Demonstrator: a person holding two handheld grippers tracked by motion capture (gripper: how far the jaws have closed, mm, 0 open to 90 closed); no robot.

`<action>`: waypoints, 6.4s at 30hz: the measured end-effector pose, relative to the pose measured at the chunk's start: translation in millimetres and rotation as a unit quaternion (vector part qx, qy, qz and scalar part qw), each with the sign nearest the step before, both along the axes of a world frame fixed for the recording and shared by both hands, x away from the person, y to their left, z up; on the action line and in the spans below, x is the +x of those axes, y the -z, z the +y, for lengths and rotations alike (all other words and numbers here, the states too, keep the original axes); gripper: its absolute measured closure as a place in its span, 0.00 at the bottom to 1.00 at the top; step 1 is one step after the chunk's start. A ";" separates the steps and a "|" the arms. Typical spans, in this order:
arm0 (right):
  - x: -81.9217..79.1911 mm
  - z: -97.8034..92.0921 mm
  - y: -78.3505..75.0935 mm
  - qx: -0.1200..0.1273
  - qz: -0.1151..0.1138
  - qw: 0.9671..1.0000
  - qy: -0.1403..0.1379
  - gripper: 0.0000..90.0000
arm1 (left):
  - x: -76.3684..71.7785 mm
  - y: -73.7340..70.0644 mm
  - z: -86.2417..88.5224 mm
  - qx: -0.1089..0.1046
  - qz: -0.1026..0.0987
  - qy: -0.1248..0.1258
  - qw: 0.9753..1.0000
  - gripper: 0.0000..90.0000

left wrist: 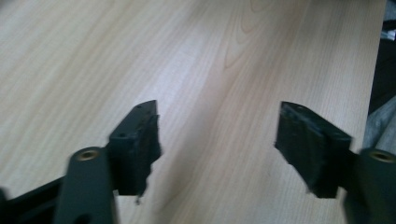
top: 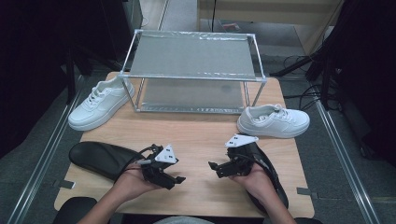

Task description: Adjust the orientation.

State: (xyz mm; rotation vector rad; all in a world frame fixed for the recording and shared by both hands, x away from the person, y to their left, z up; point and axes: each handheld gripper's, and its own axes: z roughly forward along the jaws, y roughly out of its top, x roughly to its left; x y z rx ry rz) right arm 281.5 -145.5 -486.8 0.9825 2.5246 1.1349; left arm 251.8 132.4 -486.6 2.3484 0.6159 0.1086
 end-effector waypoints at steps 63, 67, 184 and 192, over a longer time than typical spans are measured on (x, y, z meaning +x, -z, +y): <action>8.6 -3.2 -15.5 0.052 -0.008 0.997 -0.056 0.57 | 16.5 -16.6 98.8 -0.031 0.003 -0.083 0.996 0.42; 11.3 0.1 -14.8 0.049 -0.004 0.997 -0.059 0.56 | 14.6 -18.7 110.0 -0.035 0.002 -0.099 0.994 0.42; 3.9 -8.8 -8.8 0.025 0.000 0.999 -0.026 0.55 | 82.3 6.9 -18.4 0.024 0.074 0.037 0.996 1.00; 4.4 -9.0 -8.2 0.025 0.001 0.999 -0.026 0.55 | 83.2 8.3 -44.4 0.020 0.064 0.052 0.996 1.00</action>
